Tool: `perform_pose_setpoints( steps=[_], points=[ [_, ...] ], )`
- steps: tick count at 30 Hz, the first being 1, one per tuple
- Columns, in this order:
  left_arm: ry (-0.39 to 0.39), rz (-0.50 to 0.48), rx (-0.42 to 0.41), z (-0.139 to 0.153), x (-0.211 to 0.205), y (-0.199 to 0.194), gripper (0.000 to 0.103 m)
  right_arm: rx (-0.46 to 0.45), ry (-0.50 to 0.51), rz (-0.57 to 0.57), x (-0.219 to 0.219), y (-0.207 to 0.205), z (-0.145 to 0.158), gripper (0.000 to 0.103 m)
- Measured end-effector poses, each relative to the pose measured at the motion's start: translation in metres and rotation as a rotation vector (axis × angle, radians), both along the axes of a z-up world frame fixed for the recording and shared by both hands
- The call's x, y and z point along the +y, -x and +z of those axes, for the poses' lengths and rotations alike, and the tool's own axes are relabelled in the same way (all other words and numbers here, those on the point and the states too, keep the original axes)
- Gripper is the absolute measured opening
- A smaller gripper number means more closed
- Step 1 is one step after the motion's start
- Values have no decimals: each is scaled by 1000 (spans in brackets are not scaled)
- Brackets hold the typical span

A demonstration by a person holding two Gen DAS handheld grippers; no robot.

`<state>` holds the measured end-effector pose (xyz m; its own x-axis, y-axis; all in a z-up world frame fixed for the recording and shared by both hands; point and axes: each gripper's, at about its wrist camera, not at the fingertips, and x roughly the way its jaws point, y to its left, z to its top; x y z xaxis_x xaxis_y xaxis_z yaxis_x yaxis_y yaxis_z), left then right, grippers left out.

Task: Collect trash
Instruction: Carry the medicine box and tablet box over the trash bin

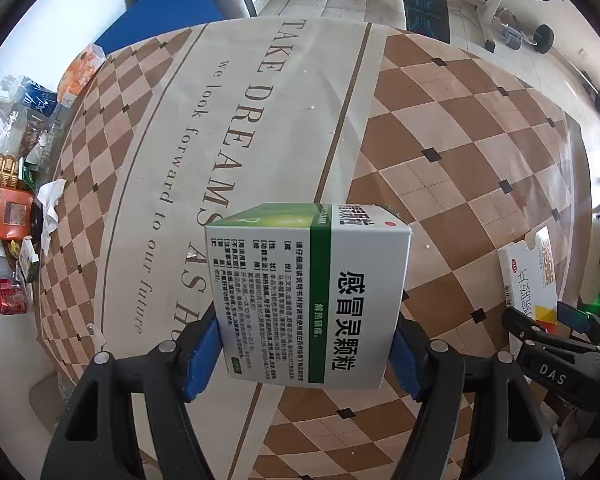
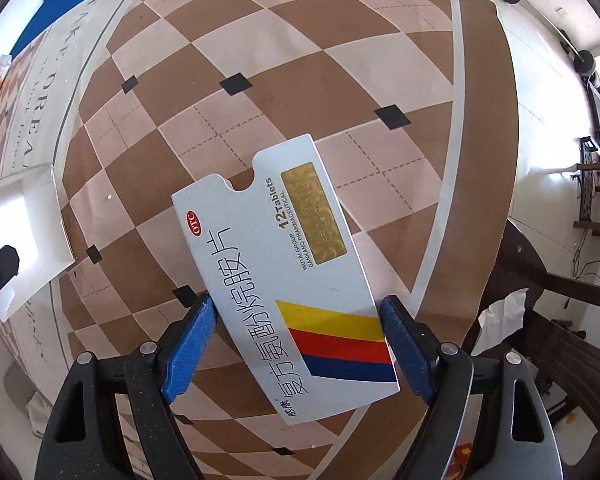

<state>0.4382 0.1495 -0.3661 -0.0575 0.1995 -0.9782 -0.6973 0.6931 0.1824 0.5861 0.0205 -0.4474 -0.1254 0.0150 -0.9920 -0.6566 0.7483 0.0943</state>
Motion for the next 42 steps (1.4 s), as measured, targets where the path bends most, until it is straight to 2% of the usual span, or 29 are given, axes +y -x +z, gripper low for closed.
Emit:
perform_pose_setpoints(
  steps=[4, 10, 16, 22, 29, 35, 42],
  points=[
    [-31, 1, -20, 13, -9, 11, 70, 7, -47, -35, -10, 0, 11, 83],
    [-51, 10, -63, 36, -26, 37, 70, -8, -112, -29, -18, 11, 39, 82],
    [-53, 22, -114, 59, -46, 72, 70, -25, -173, -14, -33, 46, 70, 81],
    [-78, -9, -152, 84, -77, 119, 70, -44, -222, -10, -56, 95, 102, 80],
    [-56, -9, -206, 96, -110, 200, 70, -62, -258, -22, -94, 172, 131, 80],
    [-63, -5, -238, 99, -137, 293, 70, -81, -285, -52, -136, 246, 145, 80],
    [-42, 37, -222, 81, -162, 410, 70, -64, -330, -73, -187, 359, 150, 79]
  ],
)
